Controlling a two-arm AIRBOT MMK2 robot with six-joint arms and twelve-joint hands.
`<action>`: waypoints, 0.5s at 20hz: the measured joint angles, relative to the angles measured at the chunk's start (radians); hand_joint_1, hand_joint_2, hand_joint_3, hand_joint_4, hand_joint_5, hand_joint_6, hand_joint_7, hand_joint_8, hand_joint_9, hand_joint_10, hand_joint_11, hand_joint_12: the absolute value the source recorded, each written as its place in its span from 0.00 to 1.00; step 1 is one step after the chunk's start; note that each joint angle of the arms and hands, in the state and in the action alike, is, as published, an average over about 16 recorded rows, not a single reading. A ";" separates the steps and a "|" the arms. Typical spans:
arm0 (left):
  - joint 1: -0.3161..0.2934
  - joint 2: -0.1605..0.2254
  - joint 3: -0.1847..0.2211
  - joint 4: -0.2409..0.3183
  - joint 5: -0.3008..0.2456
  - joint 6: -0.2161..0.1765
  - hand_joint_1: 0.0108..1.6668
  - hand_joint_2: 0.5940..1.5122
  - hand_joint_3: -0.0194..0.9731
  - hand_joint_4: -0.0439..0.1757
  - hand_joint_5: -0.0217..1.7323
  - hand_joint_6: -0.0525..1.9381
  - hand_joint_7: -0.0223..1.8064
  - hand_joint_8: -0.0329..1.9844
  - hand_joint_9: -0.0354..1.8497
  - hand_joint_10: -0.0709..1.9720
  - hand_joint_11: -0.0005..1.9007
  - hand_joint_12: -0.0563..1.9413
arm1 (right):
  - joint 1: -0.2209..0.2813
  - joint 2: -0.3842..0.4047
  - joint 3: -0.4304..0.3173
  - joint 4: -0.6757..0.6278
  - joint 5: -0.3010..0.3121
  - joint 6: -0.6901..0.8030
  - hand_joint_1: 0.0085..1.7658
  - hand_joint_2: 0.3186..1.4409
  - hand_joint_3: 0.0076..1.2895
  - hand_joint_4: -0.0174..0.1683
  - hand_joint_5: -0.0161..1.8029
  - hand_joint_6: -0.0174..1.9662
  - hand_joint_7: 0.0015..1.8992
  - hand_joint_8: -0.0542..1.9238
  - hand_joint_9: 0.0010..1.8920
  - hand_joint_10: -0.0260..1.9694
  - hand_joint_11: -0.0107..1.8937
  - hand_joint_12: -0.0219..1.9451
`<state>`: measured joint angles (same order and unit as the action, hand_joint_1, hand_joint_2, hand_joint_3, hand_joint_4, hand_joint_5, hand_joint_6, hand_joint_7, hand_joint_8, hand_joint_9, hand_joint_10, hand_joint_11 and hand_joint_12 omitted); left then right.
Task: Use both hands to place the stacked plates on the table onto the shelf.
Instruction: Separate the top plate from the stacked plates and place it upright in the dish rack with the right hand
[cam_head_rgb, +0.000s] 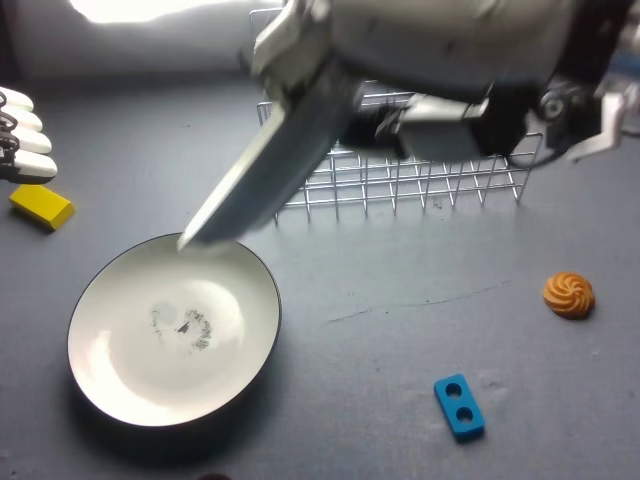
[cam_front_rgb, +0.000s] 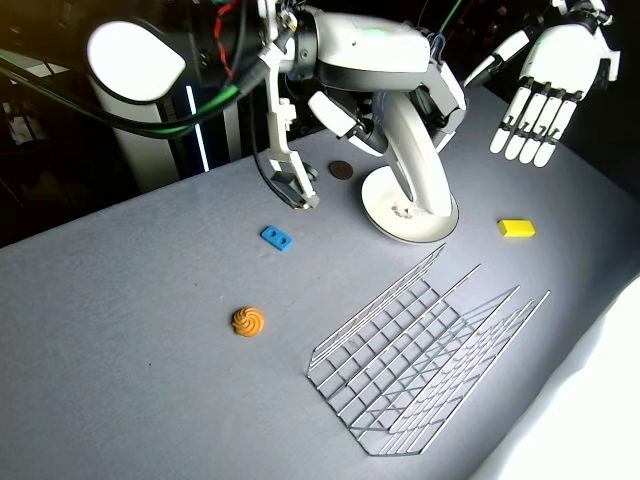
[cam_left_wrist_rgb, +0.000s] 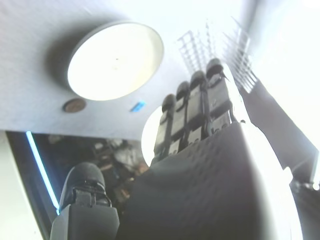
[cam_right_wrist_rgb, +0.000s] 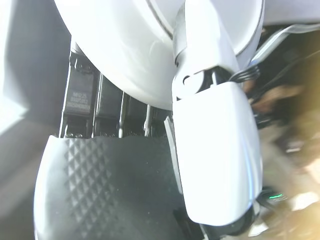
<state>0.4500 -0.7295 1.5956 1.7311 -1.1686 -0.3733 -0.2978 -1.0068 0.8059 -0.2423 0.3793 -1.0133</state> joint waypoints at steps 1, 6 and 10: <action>-0.012 0.000 0.000 0.009 -0.001 -0.006 0.01 0.55 0.03 0.23 0.05 0.03 0.04 0.02 0.04 0.04 0.02 0.03 | 0.013 0.012 0.001 0.015 -0.008 0.032 0.75 0.62 0.00 0.09 0.49 0.53 0.52 0.49 0.50 0.61 0.38 0.65; -0.050 0.002 -0.006 0.036 -0.004 -0.019 0.01 0.55 0.03 0.23 0.04 0.03 0.04 0.02 0.04 0.04 0.01 0.03 | 0.066 0.052 0.029 0.117 -0.064 0.175 0.75 0.62 0.00 0.08 0.49 0.52 0.52 0.49 0.51 0.61 0.38 0.64; -0.061 0.003 -0.013 0.048 -0.007 -0.021 0.01 0.55 0.03 0.23 0.04 0.03 0.04 0.02 0.03 0.04 0.01 0.03 | 0.094 0.065 0.065 0.241 -0.126 0.239 0.75 0.62 0.00 0.07 0.48 0.52 0.53 0.48 0.52 0.60 0.39 0.63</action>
<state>0.3888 -0.7269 1.5830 1.7793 -1.1757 -0.3944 -0.2033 -0.9418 0.8705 -0.0015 0.2536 -0.7743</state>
